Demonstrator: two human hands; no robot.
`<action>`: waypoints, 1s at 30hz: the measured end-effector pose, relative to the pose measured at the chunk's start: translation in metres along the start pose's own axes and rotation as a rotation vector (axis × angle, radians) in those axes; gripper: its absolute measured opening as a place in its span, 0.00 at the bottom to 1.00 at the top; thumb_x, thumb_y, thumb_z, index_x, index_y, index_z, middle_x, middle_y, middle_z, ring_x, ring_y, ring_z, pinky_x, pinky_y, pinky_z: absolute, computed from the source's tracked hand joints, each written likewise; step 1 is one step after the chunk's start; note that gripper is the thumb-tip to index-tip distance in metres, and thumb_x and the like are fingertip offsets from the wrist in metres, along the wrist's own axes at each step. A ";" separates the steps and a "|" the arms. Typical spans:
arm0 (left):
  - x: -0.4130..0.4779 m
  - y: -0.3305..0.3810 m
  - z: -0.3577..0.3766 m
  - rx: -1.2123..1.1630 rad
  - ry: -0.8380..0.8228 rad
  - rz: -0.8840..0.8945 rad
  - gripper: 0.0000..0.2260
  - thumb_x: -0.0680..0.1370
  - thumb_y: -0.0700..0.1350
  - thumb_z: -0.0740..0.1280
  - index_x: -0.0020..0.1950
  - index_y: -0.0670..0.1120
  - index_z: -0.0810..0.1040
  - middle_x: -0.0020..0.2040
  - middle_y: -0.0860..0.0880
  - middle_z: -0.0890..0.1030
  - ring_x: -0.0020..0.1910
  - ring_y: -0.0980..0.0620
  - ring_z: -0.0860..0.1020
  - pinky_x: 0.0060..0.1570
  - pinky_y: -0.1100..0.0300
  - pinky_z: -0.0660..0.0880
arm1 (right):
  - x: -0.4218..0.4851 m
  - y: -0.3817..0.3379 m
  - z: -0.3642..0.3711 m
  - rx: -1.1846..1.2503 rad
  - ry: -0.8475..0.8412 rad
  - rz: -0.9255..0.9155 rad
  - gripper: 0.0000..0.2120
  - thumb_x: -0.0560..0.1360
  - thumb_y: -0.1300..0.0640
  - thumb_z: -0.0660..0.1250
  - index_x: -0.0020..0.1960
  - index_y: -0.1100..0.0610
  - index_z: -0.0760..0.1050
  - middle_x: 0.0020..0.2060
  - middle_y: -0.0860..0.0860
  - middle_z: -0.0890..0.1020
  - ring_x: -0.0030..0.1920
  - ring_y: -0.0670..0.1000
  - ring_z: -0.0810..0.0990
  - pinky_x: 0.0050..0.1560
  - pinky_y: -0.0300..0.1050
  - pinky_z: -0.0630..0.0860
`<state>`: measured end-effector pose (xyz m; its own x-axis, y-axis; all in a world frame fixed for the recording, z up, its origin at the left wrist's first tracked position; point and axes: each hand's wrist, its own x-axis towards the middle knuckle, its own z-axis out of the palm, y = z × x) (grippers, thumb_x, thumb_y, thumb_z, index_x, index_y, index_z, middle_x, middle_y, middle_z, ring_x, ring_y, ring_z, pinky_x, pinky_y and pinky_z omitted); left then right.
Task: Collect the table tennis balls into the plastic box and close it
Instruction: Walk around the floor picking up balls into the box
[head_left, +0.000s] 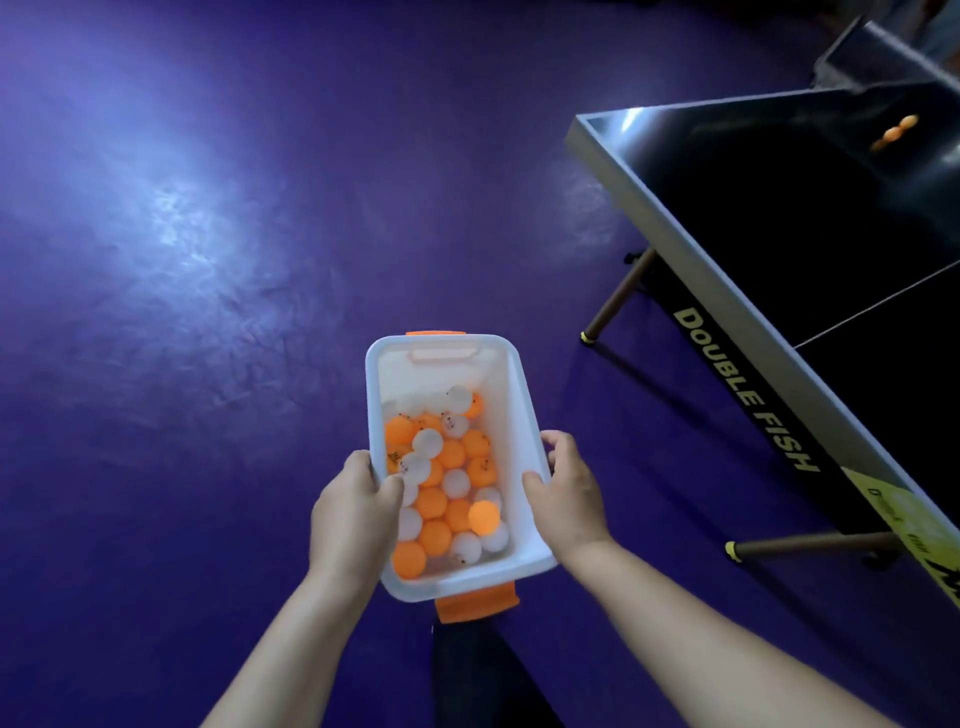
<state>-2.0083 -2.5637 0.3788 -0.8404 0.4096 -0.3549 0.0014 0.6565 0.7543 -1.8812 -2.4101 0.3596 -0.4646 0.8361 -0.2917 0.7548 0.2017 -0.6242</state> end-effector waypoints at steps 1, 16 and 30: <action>0.011 0.011 -0.002 0.004 -0.004 0.007 0.08 0.76 0.43 0.62 0.38 0.44 0.69 0.34 0.47 0.76 0.32 0.50 0.73 0.29 0.55 0.68 | 0.013 -0.007 -0.006 0.016 -0.006 0.002 0.18 0.73 0.59 0.63 0.62 0.52 0.68 0.50 0.50 0.80 0.48 0.54 0.78 0.47 0.51 0.76; 0.212 0.150 -0.021 0.106 0.122 -0.018 0.09 0.76 0.43 0.62 0.36 0.46 0.67 0.33 0.48 0.76 0.30 0.53 0.70 0.27 0.60 0.64 | 0.247 -0.138 -0.037 0.066 -0.194 -0.066 0.10 0.70 0.53 0.66 0.51 0.50 0.70 0.42 0.47 0.81 0.42 0.51 0.81 0.43 0.53 0.81; 0.481 0.233 -0.080 0.109 0.123 0.038 0.12 0.75 0.41 0.62 0.34 0.45 0.62 0.30 0.49 0.69 0.29 0.52 0.64 0.28 0.59 0.61 | 0.455 -0.308 0.004 0.030 -0.112 -0.093 0.06 0.70 0.55 0.65 0.46 0.52 0.69 0.38 0.47 0.81 0.39 0.51 0.79 0.38 0.50 0.77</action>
<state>-2.4557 -2.2648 0.4283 -0.8987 0.3593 -0.2517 0.0878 0.7095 0.6992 -2.3271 -2.0936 0.4166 -0.5821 0.7520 -0.3092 0.6926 0.2594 -0.6730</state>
